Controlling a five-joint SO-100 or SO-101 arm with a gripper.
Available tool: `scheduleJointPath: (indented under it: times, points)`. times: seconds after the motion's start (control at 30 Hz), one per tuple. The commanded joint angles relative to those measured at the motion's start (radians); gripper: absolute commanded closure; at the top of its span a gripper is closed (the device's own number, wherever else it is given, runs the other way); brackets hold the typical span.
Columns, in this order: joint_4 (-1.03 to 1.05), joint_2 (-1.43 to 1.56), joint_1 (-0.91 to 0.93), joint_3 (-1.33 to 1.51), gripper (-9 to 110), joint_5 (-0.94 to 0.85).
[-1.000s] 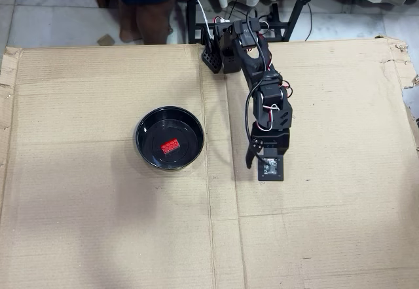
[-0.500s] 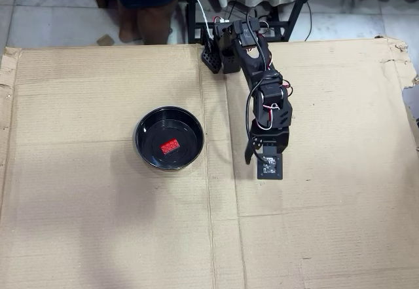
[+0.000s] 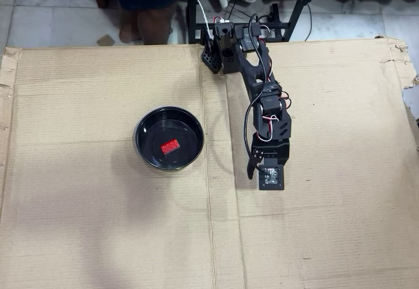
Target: Grasp a lego block and put it in the bin.
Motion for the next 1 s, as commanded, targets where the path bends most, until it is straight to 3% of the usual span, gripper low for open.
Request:
scheduleJointPath:
  times: [0.0,0.63,0.97]
  points:
    - [-0.015,0.080,0.009,0.020,77,0.002]
    - [-0.057,0.462,0.000,0.482,77,-0.009]
    - [-0.644,0.790,-0.003,1.141,77,-0.011]
